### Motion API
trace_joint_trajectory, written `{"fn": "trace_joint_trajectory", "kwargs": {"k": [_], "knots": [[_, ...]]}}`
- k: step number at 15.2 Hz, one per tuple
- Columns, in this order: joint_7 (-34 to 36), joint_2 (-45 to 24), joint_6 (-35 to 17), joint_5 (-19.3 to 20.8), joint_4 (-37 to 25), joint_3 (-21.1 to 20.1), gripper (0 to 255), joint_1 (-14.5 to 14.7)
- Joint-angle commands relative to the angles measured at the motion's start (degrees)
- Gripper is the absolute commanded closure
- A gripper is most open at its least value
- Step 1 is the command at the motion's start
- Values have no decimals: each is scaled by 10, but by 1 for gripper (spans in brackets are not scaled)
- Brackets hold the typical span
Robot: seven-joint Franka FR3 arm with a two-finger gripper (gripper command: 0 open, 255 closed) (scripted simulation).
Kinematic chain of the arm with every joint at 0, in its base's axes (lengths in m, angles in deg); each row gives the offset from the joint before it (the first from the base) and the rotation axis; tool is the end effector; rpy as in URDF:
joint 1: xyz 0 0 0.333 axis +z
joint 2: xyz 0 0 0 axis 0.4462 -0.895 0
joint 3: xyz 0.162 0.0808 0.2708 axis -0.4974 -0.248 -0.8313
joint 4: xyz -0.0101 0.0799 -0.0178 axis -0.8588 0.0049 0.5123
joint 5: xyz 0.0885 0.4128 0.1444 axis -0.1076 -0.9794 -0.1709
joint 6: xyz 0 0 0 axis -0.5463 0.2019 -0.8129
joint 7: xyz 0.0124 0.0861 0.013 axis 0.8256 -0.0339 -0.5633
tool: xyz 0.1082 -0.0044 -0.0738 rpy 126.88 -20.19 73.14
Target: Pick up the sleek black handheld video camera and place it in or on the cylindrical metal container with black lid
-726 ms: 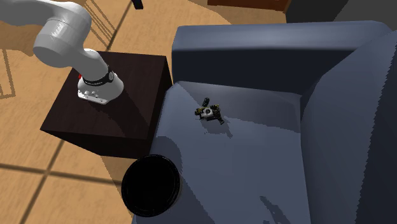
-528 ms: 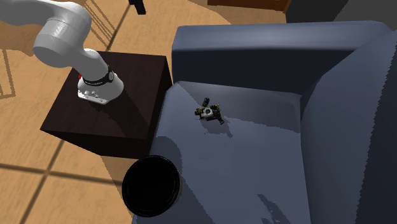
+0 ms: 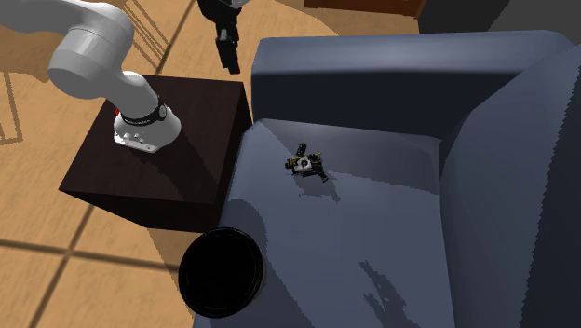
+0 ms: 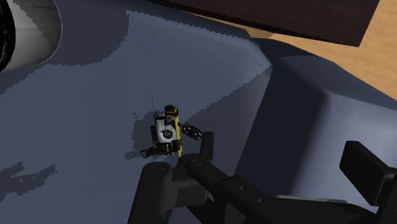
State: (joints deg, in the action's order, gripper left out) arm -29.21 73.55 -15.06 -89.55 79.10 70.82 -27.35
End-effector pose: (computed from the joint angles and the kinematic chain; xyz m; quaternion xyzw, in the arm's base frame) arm 0.3866 -0.0257 0.4833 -0.9948 -0.0925 -0.0013 0.0429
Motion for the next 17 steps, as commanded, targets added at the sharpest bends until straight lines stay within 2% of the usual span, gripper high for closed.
{"fn": "trace_joint_trajectory", "kwargs": {"k": [1,10,17], "knots": [[-20,-24,-39,4,15,13,0,-2],[-112,-182,-215,-5,43,70,0,-1],[-209,-344,-333,-60,12,107,0,10]]}}
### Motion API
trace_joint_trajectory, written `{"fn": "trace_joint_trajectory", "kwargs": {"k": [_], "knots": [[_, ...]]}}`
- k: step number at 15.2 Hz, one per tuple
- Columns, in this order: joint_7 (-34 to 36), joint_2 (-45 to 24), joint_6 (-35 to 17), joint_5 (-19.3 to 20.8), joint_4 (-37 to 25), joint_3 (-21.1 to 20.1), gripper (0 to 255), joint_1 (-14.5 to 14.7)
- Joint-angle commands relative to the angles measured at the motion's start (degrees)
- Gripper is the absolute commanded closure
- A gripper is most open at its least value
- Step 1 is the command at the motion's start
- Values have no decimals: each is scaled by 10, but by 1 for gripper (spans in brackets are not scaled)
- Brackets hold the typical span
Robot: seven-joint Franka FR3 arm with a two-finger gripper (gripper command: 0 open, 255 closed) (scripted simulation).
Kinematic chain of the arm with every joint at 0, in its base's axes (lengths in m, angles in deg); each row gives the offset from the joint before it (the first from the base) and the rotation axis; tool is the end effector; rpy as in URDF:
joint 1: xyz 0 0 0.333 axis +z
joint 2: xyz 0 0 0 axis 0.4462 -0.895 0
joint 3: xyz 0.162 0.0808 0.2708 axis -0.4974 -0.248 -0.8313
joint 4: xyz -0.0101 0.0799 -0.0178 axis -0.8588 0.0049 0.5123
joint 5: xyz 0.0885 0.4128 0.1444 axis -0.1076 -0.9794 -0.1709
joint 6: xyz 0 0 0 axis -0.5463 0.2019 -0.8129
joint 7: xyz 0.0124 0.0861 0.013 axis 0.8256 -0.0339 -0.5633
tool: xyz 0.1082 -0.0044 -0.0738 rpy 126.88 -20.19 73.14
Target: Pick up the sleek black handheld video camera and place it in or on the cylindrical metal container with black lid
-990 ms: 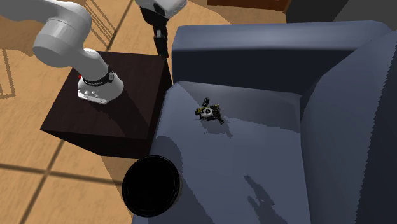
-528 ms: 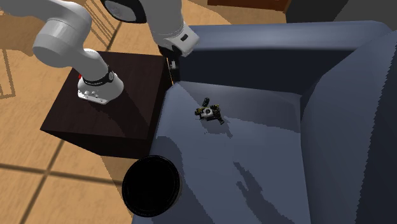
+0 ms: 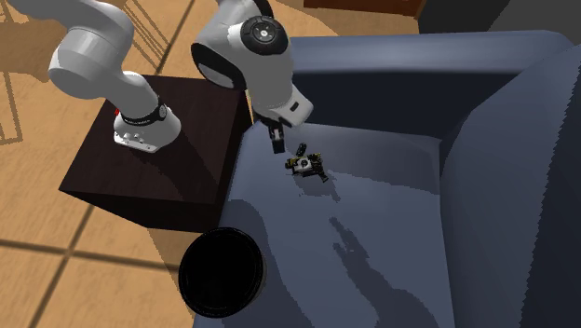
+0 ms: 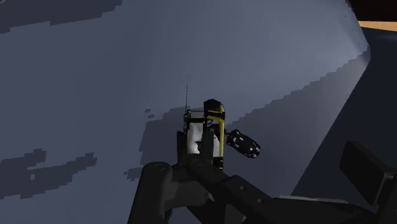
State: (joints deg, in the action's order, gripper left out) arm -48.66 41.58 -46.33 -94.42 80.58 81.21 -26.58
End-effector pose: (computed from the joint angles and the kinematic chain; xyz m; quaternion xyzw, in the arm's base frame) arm 0.4668 -0.1095 0.2673 -0.9891 -0.1304 -0.0011 0.0677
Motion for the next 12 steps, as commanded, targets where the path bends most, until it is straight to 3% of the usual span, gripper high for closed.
{"fn": "trace_joint_trajectory", "kwargs": {"k": [1,8,12], "knots": [[-32,-49,-34,-25,-11,7,0,4],[-153,-225,-103,-131,-92,-4,0,-15],[-174,-263,-126,-155,-102,-17,0,-24]]}}
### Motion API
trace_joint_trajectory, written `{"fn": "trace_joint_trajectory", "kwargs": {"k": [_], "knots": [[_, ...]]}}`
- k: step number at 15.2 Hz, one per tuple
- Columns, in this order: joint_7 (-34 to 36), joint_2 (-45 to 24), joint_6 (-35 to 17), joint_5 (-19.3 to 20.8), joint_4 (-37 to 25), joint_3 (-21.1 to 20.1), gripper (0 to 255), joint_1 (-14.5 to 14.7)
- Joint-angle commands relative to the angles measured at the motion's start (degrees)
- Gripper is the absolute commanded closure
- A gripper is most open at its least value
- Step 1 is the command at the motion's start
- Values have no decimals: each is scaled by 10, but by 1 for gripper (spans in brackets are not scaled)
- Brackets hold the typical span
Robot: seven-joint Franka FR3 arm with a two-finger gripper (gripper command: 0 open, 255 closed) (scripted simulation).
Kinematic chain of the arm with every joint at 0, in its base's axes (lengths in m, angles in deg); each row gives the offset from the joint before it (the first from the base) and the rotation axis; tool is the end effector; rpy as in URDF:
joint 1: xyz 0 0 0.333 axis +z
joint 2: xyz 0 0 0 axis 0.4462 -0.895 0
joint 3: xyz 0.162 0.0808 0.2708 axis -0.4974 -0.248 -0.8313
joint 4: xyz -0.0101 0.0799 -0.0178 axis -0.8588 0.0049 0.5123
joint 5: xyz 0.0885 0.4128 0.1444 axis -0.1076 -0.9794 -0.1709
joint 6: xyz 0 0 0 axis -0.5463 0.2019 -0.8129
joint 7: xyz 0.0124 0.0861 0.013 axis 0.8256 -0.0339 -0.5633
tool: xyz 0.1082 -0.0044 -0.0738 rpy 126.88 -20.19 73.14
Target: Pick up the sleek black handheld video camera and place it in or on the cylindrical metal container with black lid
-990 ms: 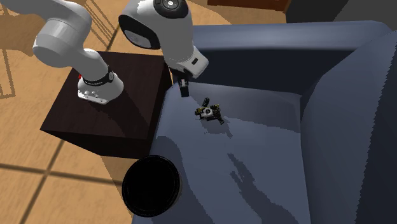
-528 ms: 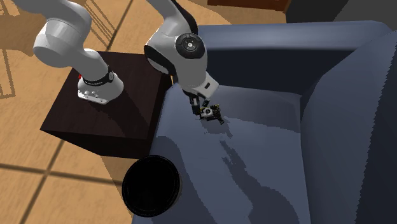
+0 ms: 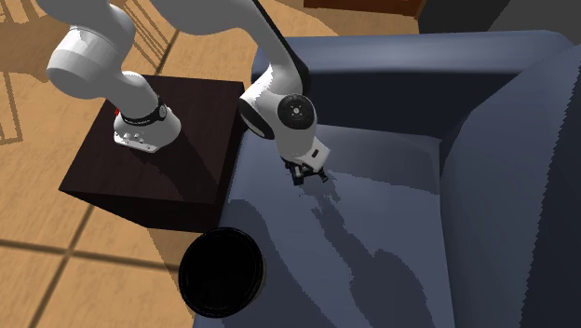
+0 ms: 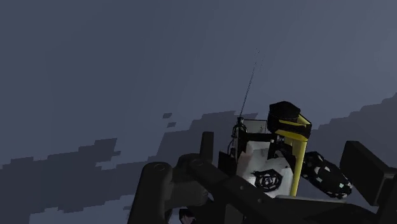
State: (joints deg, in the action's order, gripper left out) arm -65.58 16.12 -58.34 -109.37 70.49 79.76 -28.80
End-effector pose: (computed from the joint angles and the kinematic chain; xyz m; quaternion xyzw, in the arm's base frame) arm 0.5106 -0.1435 0.1338 -0.9851 -0.1517 -0.0005 0.0809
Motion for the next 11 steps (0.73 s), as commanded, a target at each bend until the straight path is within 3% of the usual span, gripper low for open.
{"fn": "trace_joint_trajectory", "kwargs": {"k": [1,11], "knots": [[-8,-15,-13,-11,-2,-6,0,-3],[-22,-41,-35,-30,-5,-18,0,-7]]}}
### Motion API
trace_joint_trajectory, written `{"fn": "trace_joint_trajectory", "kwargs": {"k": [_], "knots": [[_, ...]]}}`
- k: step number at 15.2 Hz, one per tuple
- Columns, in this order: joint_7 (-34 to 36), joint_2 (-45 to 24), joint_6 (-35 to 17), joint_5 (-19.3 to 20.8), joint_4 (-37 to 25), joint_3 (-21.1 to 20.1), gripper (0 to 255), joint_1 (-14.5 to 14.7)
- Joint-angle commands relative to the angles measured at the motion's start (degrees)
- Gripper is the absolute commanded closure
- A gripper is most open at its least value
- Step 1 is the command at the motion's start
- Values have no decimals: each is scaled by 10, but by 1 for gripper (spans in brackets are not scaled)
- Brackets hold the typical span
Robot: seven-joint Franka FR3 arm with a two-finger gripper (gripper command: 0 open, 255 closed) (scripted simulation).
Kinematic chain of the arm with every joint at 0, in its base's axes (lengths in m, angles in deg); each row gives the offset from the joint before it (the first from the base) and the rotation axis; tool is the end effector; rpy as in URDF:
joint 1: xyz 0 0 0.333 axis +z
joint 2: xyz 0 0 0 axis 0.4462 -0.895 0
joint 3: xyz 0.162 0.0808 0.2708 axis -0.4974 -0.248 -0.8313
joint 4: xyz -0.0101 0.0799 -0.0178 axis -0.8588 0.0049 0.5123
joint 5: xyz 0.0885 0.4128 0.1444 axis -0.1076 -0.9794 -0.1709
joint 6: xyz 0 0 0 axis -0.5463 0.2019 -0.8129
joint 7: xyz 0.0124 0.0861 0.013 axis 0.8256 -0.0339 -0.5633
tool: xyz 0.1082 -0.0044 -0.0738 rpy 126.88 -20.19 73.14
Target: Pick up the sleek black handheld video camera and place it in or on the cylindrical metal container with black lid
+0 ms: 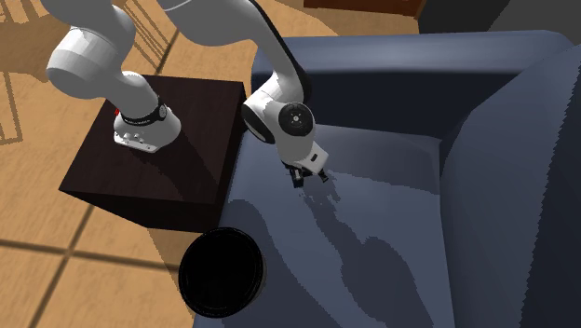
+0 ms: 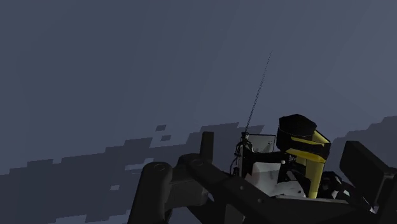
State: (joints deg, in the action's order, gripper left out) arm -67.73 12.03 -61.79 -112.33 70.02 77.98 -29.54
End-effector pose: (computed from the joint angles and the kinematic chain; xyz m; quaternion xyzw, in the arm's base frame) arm 0.5082 -0.1385 0.1029 -0.9851 -0.1521 -0.0007 0.0808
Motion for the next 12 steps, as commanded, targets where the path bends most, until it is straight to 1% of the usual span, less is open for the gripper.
{"fn": "trace_joint_trajectory", "kwargs": {"k": [1,2,11,12], "knots": [[0,0,0,0,0,0,0,0],[0,0,0,0,0,0,255,0],[0,0,0,0,0,0,255,0],[4,8,6,5,2,3,255,2]]}}
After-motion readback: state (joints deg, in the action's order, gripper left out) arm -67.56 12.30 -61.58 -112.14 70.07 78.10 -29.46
